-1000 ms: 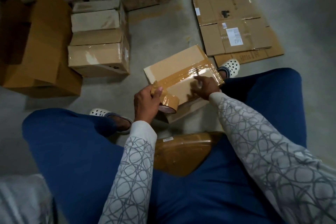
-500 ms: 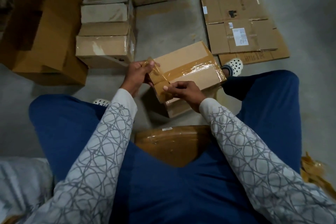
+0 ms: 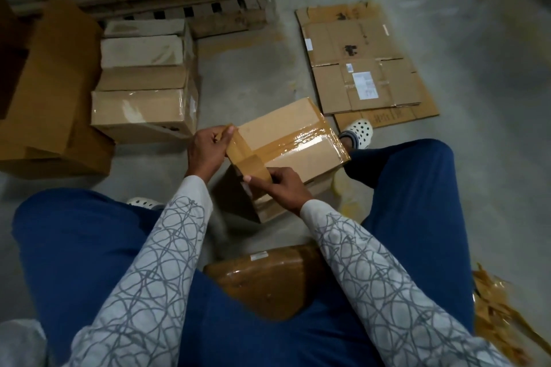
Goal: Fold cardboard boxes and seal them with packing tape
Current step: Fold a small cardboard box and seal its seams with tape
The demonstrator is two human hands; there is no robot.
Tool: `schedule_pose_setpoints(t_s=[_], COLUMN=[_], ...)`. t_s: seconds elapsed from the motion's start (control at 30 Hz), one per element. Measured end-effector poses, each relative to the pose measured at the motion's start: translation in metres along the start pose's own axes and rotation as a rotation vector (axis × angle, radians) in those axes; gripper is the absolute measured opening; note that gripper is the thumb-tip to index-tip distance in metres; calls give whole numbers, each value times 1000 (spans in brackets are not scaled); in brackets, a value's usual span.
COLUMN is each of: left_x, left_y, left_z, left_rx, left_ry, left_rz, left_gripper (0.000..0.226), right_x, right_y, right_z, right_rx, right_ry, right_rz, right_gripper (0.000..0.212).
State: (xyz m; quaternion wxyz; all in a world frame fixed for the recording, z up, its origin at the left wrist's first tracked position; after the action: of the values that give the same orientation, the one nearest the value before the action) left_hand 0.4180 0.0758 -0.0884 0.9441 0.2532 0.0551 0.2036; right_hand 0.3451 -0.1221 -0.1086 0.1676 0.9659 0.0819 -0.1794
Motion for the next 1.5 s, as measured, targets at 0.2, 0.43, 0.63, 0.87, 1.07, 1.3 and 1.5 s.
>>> schedule_pose_setpoints(t_s=[0.2,0.43,0.63,0.87,1.07,1.3,1.5], left_x=[-8,-13,-17,-22,-4,37,76], left_y=[-2,4,4,11,2,-27,-25], left_z=[-15,-45,-37,-77,-100,-103,-117], left_rx=[-100,-197,-137,-161,-178,-24,0], left_ry=[123,329,253,377,460,334,300], left_rz=[54,125,44,109,174,127,223], left_gripper=[18,26,14,19,10,21,20], right_x=[-9,-21,-28,-28,-16,22,54], right_y=[2,-1,0,-9,-31,-38,-41], right_z=[-6,-5,-11,-5,-5,-8,0], right_rx=[-111,-252,-289,-301,-276,-198,-187], right_ry=[73,101,110,123,137,66,-19], right_rz=[45,28,57,85,79,187,226], right_gripper=[45,44,33,44,49,46,51])
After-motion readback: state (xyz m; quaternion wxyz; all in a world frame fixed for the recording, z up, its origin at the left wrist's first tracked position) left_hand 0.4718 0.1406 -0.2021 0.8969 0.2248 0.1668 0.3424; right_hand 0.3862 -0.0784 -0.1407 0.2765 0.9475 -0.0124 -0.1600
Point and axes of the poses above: each hand's wrist, its own x-axis towards the middle knuckle, its own y-axis out of the back of the hand, z = x × y, the point moved 10 cm from there along x, towards the middle knuckle, and after that the axes turned 14 degrees about z, right-handed, at the moved point
